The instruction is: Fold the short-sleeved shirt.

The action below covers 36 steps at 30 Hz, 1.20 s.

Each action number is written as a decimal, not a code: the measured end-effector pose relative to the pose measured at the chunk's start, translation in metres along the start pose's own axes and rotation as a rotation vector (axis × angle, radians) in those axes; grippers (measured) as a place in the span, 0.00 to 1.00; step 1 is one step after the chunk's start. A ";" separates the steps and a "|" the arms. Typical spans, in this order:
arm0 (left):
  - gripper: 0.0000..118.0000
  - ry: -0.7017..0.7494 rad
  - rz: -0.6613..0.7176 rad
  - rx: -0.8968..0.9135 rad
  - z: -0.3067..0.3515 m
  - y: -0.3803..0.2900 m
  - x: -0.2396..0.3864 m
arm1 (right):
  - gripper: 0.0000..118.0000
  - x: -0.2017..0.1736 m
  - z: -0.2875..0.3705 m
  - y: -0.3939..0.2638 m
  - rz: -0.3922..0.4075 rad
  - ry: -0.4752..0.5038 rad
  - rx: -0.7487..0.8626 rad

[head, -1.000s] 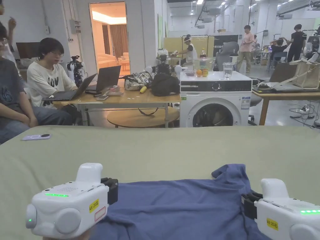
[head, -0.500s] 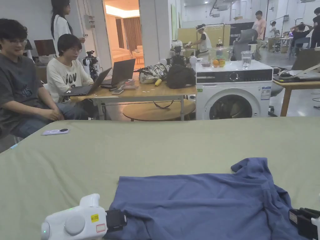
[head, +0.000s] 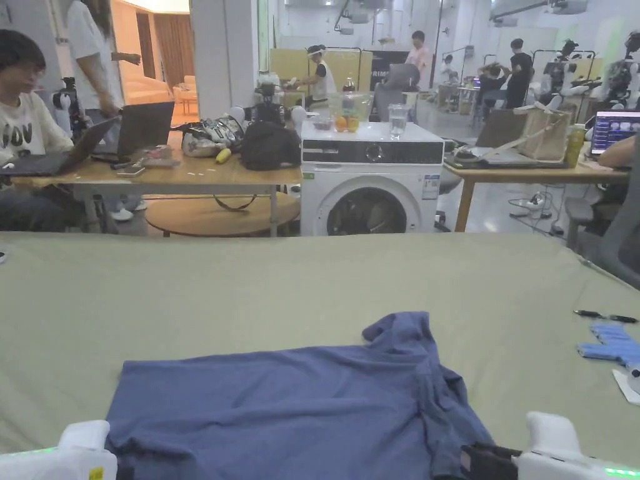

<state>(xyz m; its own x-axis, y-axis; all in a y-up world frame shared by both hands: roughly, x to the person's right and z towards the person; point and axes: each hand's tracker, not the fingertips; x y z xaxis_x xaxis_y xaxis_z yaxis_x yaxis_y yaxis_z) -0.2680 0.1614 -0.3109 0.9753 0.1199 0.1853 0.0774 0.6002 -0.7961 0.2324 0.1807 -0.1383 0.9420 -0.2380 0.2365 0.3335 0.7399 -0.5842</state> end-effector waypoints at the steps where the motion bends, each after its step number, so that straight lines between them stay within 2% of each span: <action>1: 0.03 0.000 -0.002 0.001 0.000 -0.001 -0.001 | 0.62 -0.004 -0.011 -0.001 0.025 -0.014 -0.020; 3: 0.02 0.001 -0.004 0.007 0.001 -0.002 -0.001 | 0.63 -0.010 -0.038 -0.001 0.064 -0.084 -0.081; 4: 0.03 0.002 -0.005 0.009 0.001 -0.002 -0.001 | 0.62 -0.008 -0.046 0.000 0.047 -0.095 -0.123; 5: 0.03 0.002 -0.005 0.011 0.002 -0.002 -0.001 | 0.62 -0.008 -0.050 0.000 0.050 -0.111 -0.130; 6: 0.03 -0.001 -0.003 0.010 0.002 -0.003 -0.001 | 0.58 -0.007 -0.042 0.002 0.047 -0.096 -0.082; 7: 0.03 -0.001 -0.002 0.012 0.002 -0.003 -0.002 | 0.47 -0.005 -0.038 0.006 0.026 -0.073 -0.075; 8: 0.02 -0.001 -0.003 0.013 0.001 -0.004 -0.001 | 0.29 -0.001 -0.036 0.008 -0.013 -0.043 -0.096; 9: 0.03 0.001 -0.005 0.014 0.000 -0.003 -0.001 | 0.04 0.001 -0.037 0.009 -0.009 -0.055 -0.106; 12: 0.02 0.009 -0.016 0.036 0.015 -0.003 0.001 | 0.04 0.000 -0.031 0.011 -0.007 -0.057 -0.083; 14: 0.01 0.006 -0.039 0.200 0.043 -0.008 0.001 | 0.04 -0.008 -0.011 0.015 0.041 -0.107 -0.007; 17: 0.00 -0.050 -0.027 0.248 0.084 -0.007 -0.007 | 0.04 -0.013 0.015 0.023 0.086 -0.093 0.004; 18: 0.00 -0.041 -0.031 0.241 0.097 -0.007 -0.010 | 0.04 -0.013 0.026 0.025 0.100 -0.089 0.021; 25: 0.00 -0.107 -0.064 0.189 0.163 -0.071 -0.033 | 0.04 0.006 0.097 -0.015 0.052 -0.033 0.013; 27: 0.00 -0.121 -0.075 0.152 0.169 -0.096 -0.033 | 0.04 0.004 0.109 -0.034 0.094 -0.038 -0.006; 31: 0.00 -0.123 -0.080 0.138 0.166 -0.129 -0.033 | 0.04 0.009 0.115 -0.058 0.049 -0.012 -0.028; 33: 0.00 -0.138 -0.033 0.124 0.155 -0.132 -0.040 | 0.04 0.012 0.108 -0.066 0.056 -0.025 -0.040; 35: 0.04 -0.152 0.037 0.135 0.154 -0.135 -0.045 | 0.09 0.014 0.103 -0.069 0.101 -0.079 -0.071; 36: 0.14 -0.166 0.039 0.146 0.157 -0.134 -0.046 | 0.21 0.016 0.104 -0.071 0.107 -0.067 -0.060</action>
<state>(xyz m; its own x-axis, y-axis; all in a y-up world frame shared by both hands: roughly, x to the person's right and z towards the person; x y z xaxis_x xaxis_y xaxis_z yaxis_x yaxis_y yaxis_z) -0.3557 0.1996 -0.1228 0.9286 0.2666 0.2580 -0.0021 0.6991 -0.7150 0.2201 0.1898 -0.0127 0.9684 -0.1158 0.2208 0.2351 0.7194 -0.6536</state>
